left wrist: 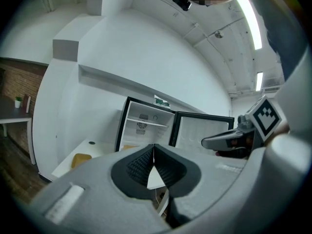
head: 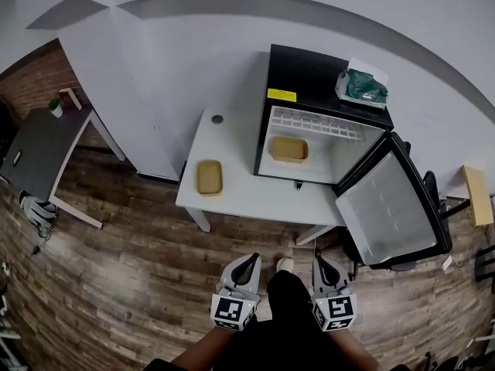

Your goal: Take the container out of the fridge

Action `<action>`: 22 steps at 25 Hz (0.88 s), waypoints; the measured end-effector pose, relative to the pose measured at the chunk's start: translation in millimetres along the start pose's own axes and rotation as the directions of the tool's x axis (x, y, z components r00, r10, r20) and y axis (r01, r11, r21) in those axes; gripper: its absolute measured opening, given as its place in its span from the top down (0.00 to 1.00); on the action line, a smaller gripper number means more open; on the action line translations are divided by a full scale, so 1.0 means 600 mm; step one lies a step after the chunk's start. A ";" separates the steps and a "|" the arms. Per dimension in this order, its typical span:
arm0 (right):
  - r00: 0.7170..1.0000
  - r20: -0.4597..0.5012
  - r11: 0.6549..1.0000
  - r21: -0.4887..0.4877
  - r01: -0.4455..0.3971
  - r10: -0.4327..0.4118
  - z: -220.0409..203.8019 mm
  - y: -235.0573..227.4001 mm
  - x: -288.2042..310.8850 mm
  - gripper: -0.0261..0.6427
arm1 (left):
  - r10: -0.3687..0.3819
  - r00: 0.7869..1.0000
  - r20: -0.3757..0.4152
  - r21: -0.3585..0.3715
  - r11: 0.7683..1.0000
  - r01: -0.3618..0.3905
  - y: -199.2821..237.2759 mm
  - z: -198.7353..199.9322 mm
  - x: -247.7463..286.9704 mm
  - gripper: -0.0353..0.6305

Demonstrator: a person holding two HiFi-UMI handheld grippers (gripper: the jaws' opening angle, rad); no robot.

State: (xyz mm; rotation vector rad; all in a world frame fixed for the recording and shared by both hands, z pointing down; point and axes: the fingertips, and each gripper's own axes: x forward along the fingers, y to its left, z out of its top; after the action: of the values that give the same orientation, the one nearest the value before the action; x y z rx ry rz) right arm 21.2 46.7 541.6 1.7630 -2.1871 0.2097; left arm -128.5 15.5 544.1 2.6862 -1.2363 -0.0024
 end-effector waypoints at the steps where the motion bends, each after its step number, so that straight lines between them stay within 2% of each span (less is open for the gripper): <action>1: 1.000 0.006 1.000 0.003 -0.010 0.010 0.000 -0.001 0.007 0.96 | 0.005 1.000 0.002 0.002 1.000 -0.005 0.002 0.001 0.007 0.92; 5: 0.999 0.018 0.999 0.016 -0.033 0.032 -0.001 -0.023 0.043 0.96 | 0.022 1.000 0.007 0.016 1.000 -0.023 0.006 0.007 0.037 0.92; 11: 0.995 0.063 0.996 0.047 -0.075 0.072 0.041 -0.086 0.107 0.96 | 0.042 0.999 0.005 0.053 0.998 -0.043 0.016 0.030 0.125 0.92; 18: 0.989 0.011 0.985 0.084 -0.151 0.150 0.021 -0.151 0.184 0.96 | 0.029 0.999 -0.038 0.056 0.998 -0.027 0.023 0.028 0.243 0.92; 22: 0.988 0.003 0.984 0.089 -0.152 0.153 0.021 -0.191 0.213 0.96 | 0.047 0.998 -0.037 0.051 0.998 -0.045 0.029 0.038 0.293 0.92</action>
State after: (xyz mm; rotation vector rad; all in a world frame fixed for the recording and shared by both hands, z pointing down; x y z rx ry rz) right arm 106.4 -101.2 563.0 1.6382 -2.3453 0.3516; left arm -28.4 -131.8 537.6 2.6859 -1.3031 0.0860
